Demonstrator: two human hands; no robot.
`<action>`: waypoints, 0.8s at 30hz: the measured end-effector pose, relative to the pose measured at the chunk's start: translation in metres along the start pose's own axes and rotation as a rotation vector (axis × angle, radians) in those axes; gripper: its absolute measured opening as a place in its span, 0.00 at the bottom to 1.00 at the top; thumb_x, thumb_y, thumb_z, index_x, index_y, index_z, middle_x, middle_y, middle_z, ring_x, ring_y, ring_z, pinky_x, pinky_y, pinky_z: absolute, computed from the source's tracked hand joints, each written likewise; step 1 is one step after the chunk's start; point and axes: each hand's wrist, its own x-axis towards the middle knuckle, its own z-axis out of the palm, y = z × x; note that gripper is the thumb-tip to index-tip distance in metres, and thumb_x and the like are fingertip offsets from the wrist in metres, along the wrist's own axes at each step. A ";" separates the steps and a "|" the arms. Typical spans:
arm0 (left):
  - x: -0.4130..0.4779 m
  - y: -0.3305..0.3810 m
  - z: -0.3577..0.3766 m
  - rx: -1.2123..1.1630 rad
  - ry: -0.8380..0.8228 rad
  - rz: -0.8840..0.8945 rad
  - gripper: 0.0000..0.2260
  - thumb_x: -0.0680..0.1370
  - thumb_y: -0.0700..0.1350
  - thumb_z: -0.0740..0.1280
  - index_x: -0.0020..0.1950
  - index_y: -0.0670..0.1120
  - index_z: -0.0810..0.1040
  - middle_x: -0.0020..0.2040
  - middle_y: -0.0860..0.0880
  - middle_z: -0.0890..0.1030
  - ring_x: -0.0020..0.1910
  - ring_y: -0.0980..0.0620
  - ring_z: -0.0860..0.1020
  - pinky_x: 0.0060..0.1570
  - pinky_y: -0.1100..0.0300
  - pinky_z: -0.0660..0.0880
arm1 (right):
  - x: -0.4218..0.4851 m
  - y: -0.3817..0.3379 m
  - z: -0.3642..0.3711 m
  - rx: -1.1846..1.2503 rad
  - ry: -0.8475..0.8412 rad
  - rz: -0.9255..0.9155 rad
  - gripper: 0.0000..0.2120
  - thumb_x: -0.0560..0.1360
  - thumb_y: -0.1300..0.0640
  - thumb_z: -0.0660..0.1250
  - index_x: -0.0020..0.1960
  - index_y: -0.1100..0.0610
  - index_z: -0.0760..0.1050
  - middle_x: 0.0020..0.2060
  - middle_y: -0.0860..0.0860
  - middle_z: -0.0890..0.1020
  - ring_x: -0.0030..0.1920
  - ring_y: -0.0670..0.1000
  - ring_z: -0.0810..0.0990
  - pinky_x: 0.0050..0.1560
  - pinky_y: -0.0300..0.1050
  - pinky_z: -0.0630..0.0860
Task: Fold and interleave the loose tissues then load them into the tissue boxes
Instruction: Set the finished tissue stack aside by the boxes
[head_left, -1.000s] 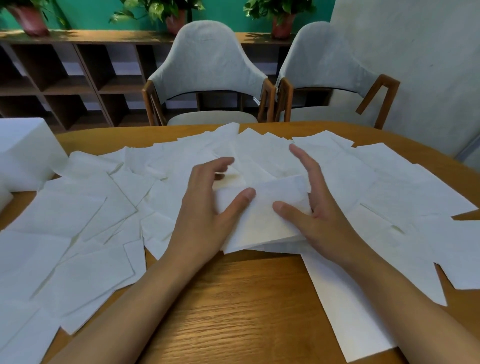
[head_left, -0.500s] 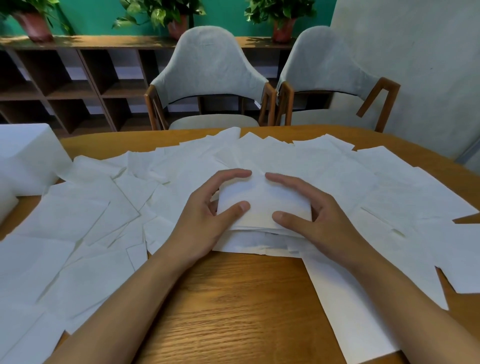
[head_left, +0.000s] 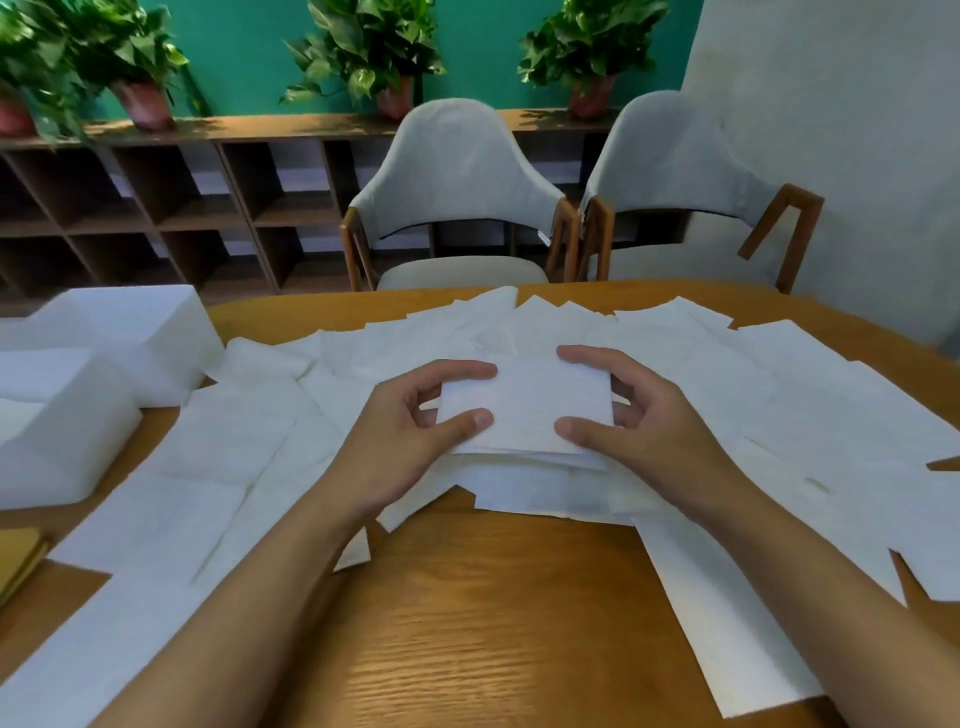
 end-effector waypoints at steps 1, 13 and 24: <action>-0.003 0.007 -0.010 0.028 0.001 0.015 0.15 0.80 0.41 0.73 0.65 0.53 0.83 0.63 0.59 0.83 0.62 0.62 0.80 0.51 0.69 0.78 | 0.002 -0.009 0.005 0.016 0.003 -0.001 0.26 0.72 0.54 0.78 0.66 0.39 0.75 0.65 0.36 0.74 0.60 0.37 0.75 0.46 0.32 0.79; -0.072 0.045 -0.151 0.296 0.314 -0.046 0.12 0.77 0.49 0.75 0.60 0.60 0.84 0.57 0.68 0.77 0.54 0.58 0.79 0.49 0.71 0.76 | 0.017 -0.101 0.127 0.148 -0.080 -0.050 0.22 0.73 0.58 0.77 0.65 0.44 0.80 0.57 0.35 0.78 0.55 0.37 0.78 0.44 0.32 0.79; -0.139 0.039 -0.304 0.439 0.563 -0.107 0.11 0.77 0.47 0.76 0.58 0.56 0.86 0.53 0.55 0.82 0.42 0.51 0.80 0.42 0.67 0.79 | 0.063 -0.155 0.282 0.164 -0.216 0.046 0.21 0.70 0.58 0.79 0.61 0.47 0.82 0.55 0.46 0.83 0.50 0.48 0.83 0.47 0.45 0.85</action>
